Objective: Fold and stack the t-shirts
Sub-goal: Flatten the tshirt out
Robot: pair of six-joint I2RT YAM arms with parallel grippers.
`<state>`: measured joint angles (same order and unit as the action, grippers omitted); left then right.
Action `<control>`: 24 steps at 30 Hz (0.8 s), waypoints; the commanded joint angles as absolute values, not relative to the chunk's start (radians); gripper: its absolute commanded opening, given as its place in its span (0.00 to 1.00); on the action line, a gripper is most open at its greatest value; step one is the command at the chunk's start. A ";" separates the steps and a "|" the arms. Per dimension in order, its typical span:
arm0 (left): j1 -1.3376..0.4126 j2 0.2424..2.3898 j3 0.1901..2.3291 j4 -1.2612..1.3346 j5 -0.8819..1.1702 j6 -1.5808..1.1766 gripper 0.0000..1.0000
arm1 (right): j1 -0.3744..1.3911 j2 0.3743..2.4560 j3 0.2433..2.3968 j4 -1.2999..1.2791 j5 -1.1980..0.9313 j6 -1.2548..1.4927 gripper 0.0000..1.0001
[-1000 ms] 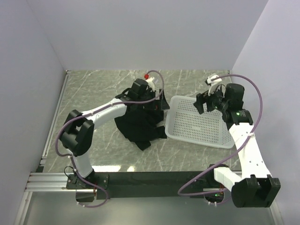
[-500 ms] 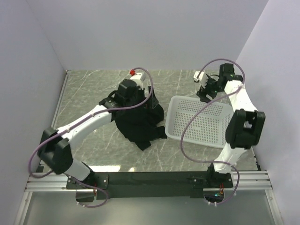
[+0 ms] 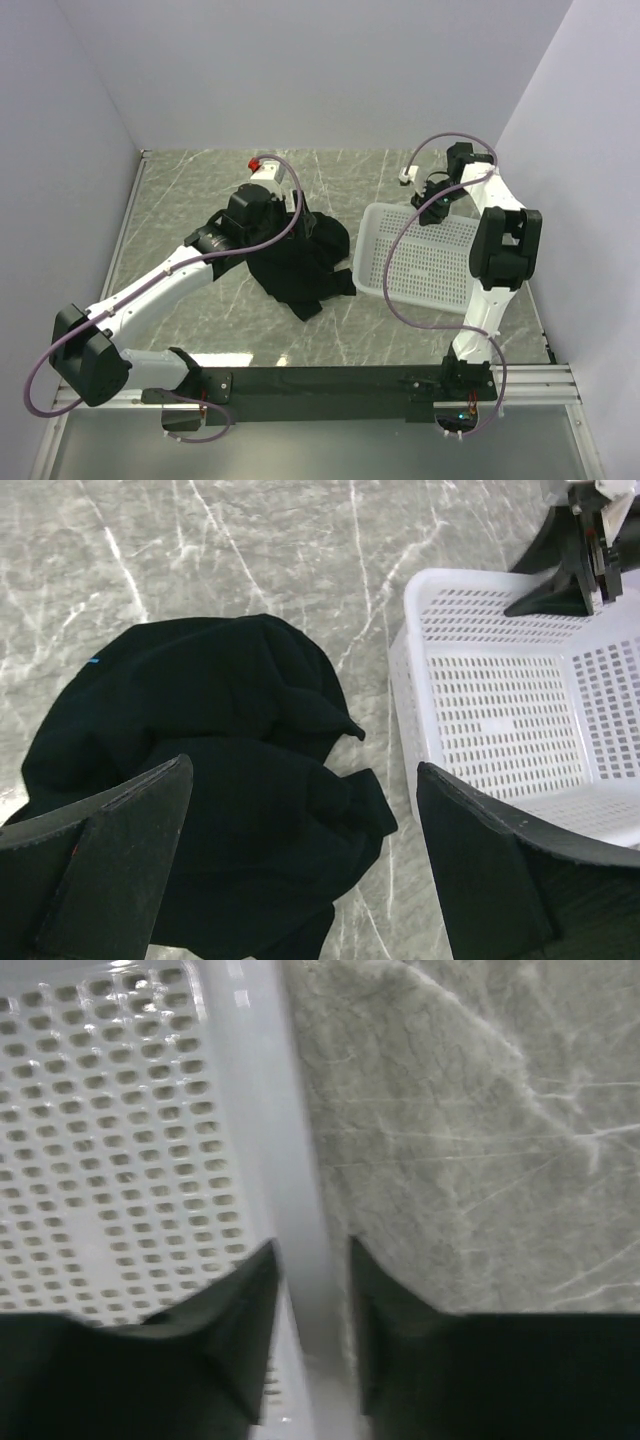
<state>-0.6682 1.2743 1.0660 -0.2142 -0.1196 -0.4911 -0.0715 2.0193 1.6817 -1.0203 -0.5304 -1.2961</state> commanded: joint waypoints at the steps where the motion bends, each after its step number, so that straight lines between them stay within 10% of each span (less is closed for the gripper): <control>1: -0.669 1.258 1.098 -0.235 -0.164 -0.483 0.99 | -0.072 2.034 1.715 -0.941 -0.500 -1.160 0.34; 7: -0.667 1.269 1.123 -0.265 -0.184 -0.453 0.99 | -0.130 1.916 1.591 -0.648 -0.462 -0.973 0.00; 24: -0.653 1.289 1.131 -0.264 -0.176 -0.423 0.99 | -0.265 2.022 1.703 -0.212 0.021 -0.608 0.00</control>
<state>-0.6579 1.2800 1.0813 -0.2737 -0.1810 -0.4458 -0.2726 1.9793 1.6348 -0.4442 -0.1711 -0.6315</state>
